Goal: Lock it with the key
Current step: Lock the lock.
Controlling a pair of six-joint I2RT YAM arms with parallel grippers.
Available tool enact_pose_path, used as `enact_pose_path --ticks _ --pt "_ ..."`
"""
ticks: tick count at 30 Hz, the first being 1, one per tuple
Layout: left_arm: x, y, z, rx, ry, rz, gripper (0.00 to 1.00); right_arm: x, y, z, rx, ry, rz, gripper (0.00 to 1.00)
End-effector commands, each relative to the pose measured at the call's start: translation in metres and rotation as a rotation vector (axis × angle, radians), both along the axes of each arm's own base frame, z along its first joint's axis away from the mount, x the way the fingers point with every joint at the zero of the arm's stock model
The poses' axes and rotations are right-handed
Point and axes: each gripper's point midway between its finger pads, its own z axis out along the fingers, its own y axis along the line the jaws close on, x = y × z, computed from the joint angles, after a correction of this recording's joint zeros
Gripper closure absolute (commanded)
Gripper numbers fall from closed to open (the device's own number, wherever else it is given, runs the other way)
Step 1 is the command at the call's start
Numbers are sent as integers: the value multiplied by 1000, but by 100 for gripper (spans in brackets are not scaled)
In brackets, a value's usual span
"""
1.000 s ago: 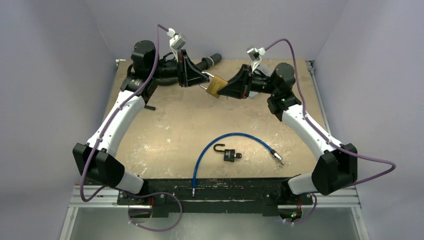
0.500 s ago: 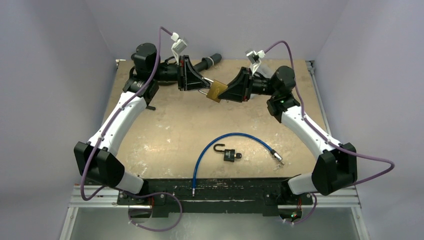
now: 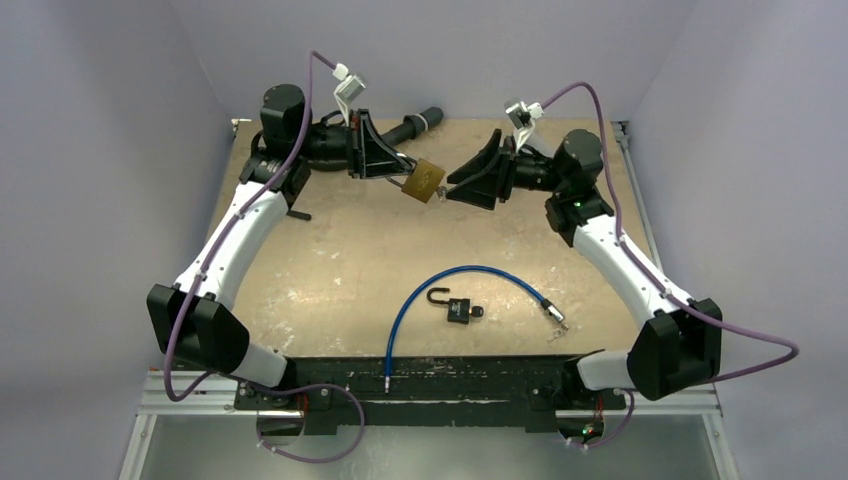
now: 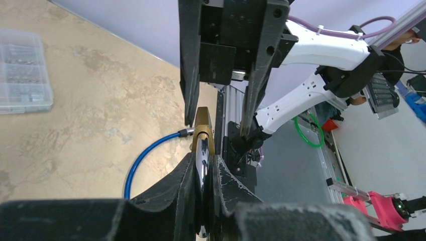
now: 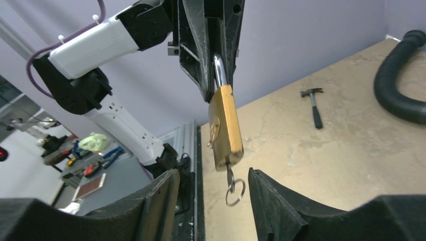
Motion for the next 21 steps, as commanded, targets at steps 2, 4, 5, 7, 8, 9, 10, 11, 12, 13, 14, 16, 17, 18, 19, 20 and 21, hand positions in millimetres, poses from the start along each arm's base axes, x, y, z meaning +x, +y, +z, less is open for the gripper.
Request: enact_pose_path --ticks 2,4,5,7,8,9,10,11,12,13,14,16,17,18,19,20,21 --pt "-14 7 47 -45 -163 -19 100 1 -12 -1 -52 -93 -36 38" --pt "-17 8 50 -49 -172 -24 100 2 -12 -6 -67 -94 -34 38" --pt "-19 8 51 -51 -178 -27 100 2 -12 -7 -69 -91 -30 38" --pt "-22 8 53 -56 -181 -37 100 2 -11 -8 -68 -88 -21 38" --pt "-23 9 54 -59 -181 -40 100 3 -11 -7 -65 -85 -22 38" --pt "-23 9 54 -60 -182 -41 100 5 -10 -5 -60 -79 -30 39" --pt "-24 9 55 -61 -185 -40 100 4 -9 -3 -57 -85 -22 41" --pt "-24 9 55 -61 -186 -38 100 3 -8 0 -53 -89 -13 41" --pt "-24 9 55 -61 -188 -38 100 1 -6 2 -50 -92 -4 42" --pt "-24 9 55 -61 -188 -38 100 -1 -4 5 -47 -96 6 42" --pt "-24 9 54 -61 -187 -38 100 -4 -3 9 -43 -105 13 43" --pt "-23 9 53 -60 -185 -38 100 -9 -1 13 -38 -117 25 44" --pt "-24 9 53 -60 -186 -38 100 -10 0 15 -36 -120 27 46" --pt "-23 9 53 -60 -186 -38 100 -11 0 15 -35 -119 28 48" --pt "-24 8 53 -60 -187 -39 100 -12 1 16 -35 -117 31 51" --pt "-23 8 53 -61 -188 -38 100 -12 1 16 -34 -116 31 54" --pt "-23 8 52 -62 -188 -38 100 -11 2 16 -34 -115 28 55"
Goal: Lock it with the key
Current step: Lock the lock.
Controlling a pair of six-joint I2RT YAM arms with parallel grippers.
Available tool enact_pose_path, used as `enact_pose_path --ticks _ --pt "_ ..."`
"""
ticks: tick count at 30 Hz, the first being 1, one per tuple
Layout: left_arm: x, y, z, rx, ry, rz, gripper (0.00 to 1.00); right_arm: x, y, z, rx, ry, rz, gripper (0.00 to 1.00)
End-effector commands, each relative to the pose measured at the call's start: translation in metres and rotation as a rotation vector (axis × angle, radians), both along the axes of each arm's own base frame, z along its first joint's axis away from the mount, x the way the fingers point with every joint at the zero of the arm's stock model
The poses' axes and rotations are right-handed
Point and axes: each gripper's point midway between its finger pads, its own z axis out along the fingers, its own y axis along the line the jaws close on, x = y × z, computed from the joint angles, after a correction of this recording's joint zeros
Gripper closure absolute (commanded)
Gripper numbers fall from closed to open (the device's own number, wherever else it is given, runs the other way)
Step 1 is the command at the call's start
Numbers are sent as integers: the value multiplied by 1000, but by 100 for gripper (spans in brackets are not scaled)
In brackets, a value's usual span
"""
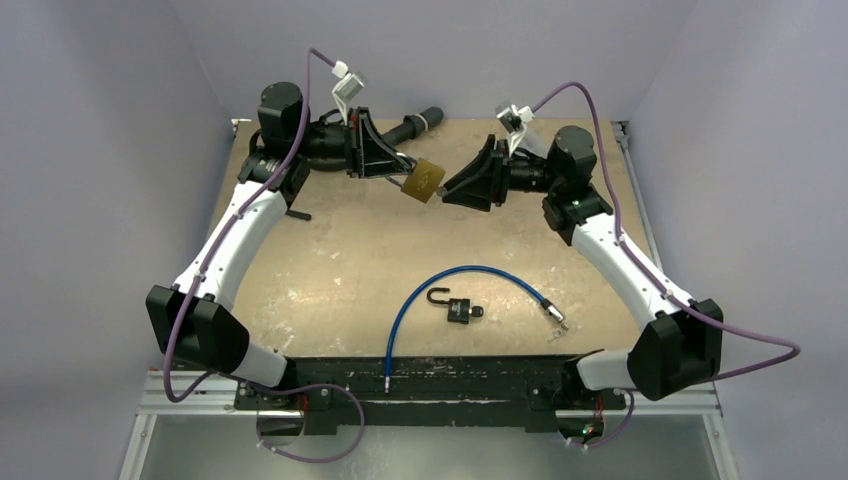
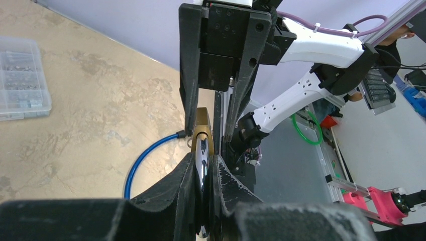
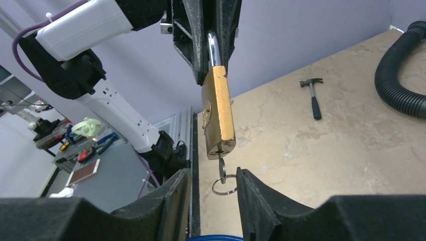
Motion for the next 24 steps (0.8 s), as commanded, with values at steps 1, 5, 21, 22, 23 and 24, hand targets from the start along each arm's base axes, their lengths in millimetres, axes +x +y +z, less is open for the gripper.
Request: enact_pose_path --ticks 1,5,21,22,23,24 --pt "-20 5 45 -56 -172 -22 100 -8 2 26 27 -77 23 57" --pt "-20 4 45 -60 -170 -26 100 -5 4 26 31 -68 24 58" --pt "-8 11 46 -70 -169 22 100 -7 9 28 32 -59 82 100" --pt "-5 13 48 -74 -177 36 100 -7 8 25 25 -54 79 100" --pt "-2 16 50 -77 -184 51 100 -7 7 23 18 -53 75 100" --pt "3 21 52 -79 -188 70 100 -6 7 21 11 -50 71 100"
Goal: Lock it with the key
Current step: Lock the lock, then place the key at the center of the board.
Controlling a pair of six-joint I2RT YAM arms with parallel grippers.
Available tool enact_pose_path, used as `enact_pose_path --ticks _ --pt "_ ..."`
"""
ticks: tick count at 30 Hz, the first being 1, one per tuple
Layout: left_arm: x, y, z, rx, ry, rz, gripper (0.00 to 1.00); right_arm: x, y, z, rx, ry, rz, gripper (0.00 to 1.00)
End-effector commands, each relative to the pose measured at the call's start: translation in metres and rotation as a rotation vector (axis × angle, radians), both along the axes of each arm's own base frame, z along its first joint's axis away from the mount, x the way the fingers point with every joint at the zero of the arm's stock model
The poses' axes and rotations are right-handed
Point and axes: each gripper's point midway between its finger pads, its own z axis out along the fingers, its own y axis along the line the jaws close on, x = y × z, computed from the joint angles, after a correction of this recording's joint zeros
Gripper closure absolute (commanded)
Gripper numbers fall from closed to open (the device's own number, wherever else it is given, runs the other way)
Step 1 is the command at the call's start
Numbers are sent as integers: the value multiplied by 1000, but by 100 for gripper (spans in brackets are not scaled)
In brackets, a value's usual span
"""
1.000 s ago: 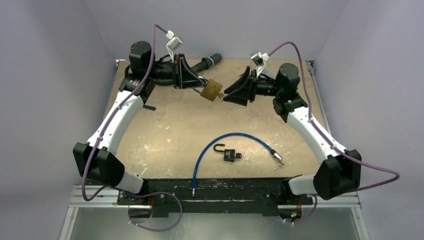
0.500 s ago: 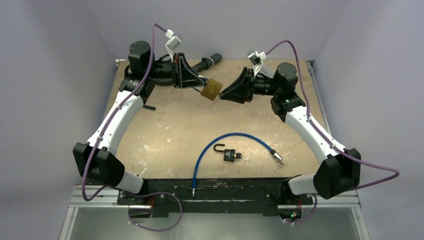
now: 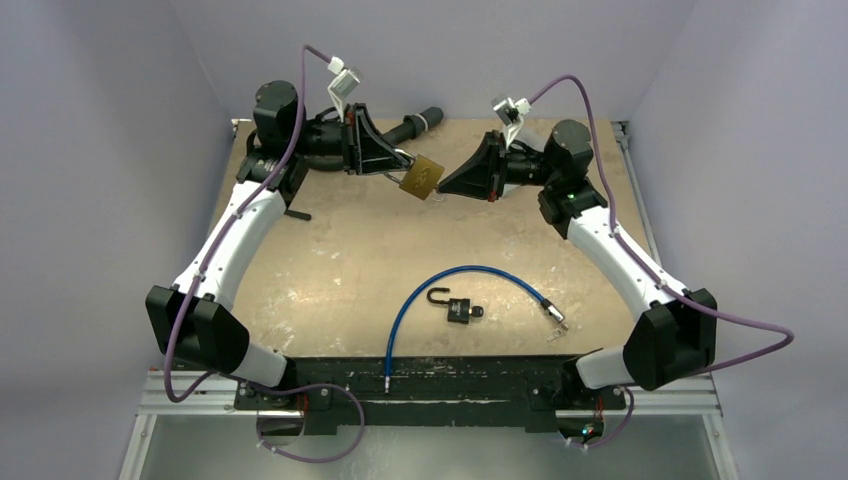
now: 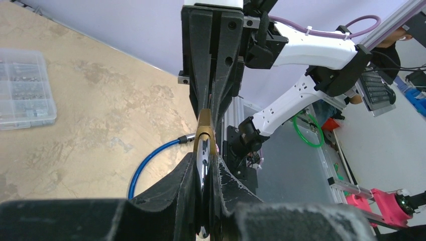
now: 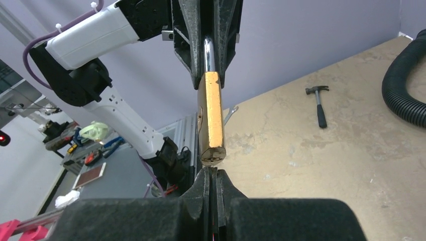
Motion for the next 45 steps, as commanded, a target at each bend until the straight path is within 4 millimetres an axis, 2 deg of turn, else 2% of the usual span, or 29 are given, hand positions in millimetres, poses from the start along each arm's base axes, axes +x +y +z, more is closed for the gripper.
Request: enact_pose_path --ticks 1,8,18,21,23,26,28,34,41,45 --pt "4 21 45 -61 -169 82 100 -9 -3 10 -15 -61 25 100" --pt "20 37 55 -68 -204 134 100 -3 -15 -6 -48 -28 -9 100" --pt "33 47 66 -83 -234 165 100 7 -37 -33 -89 26 -68 100" --pt "37 47 61 -80 -221 179 100 21 -52 -48 -113 65 -137 100" --pt "41 48 56 -70 -223 198 100 37 -71 -61 -129 101 -217 100" --pt "51 50 44 -44 -203 245 100 62 -109 -82 -196 96 -366 100" --pt "58 51 34 -20 -195 274 100 72 -129 -97 -257 95 -442 100" --pt "70 53 8 14 -165 323 100 107 -217 -156 -478 138 -723 100" --pt "73 48 -13 37 -133 329 100 141 -315 -210 -722 184 -1017 100" --pt "74 48 -23 55 -123 336 100 154 -349 -231 -798 218 -1100 100"
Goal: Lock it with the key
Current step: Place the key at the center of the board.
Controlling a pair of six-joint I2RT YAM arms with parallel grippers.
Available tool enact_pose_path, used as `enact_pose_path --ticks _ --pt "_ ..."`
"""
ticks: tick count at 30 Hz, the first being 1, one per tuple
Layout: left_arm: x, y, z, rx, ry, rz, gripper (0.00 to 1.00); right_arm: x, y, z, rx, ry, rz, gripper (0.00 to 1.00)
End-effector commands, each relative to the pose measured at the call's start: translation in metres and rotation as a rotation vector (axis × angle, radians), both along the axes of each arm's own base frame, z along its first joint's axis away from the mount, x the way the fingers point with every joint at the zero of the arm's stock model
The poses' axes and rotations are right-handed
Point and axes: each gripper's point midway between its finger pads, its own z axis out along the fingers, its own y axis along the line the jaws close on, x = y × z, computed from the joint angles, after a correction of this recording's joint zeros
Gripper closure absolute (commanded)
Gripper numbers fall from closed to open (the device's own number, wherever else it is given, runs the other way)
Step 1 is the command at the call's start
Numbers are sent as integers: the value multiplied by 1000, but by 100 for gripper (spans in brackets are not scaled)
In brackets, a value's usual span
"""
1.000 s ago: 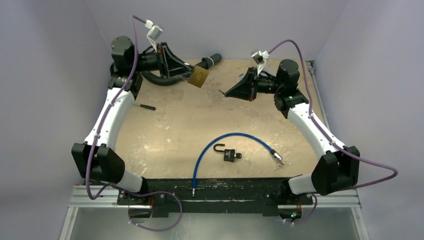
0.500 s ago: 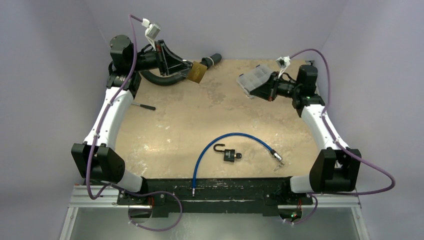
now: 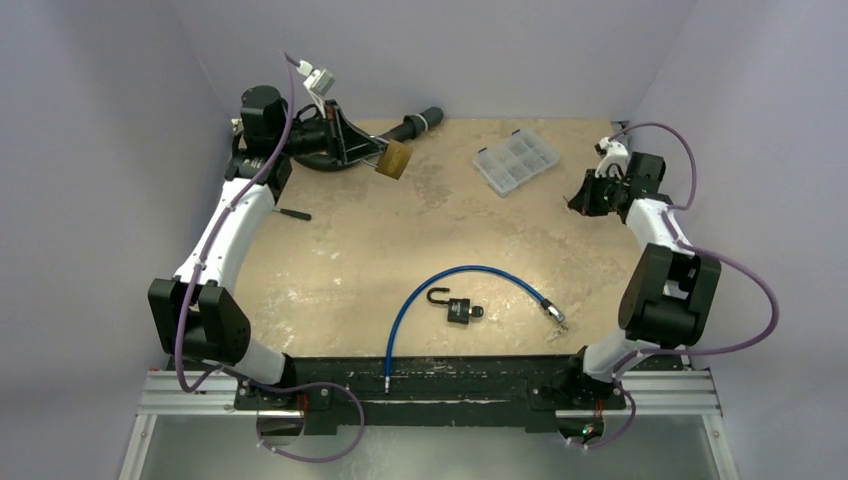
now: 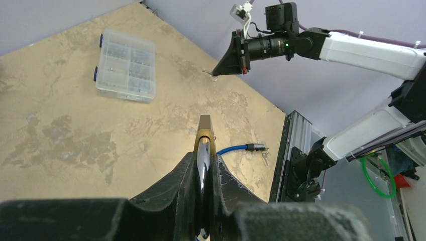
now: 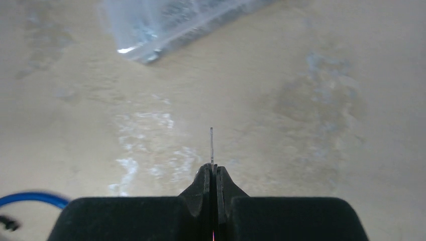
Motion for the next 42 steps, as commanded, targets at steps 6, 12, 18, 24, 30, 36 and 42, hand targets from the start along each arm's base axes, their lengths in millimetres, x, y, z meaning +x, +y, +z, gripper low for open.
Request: enact_pose_path --ticks 6,12,18,24,30,36,42 --pt "-3 -4 10 8 -110 0 100 40 -77 -24 -253 1 -168 100" --pt "-3 -5 5 11 -101 -1 100 50 -95 -47 -287 35 -191 100" --pt "-4 -5 -2 17 -82 1 100 50 -107 -67 -337 53 -186 99" --pt "-7 -13 -10 11 -52 -4 100 52 -113 -76 -348 67 -192 84" --pt "-13 -25 -13 3 -34 -19 100 54 -116 -71 -361 60 -197 61" --pt "-17 -34 -22 0 13 -10 100 57 -116 -15 -396 -64 -199 39" --pt "-19 -41 -37 6 108 1 100 44 -66 63 -334 -229 -56 8"
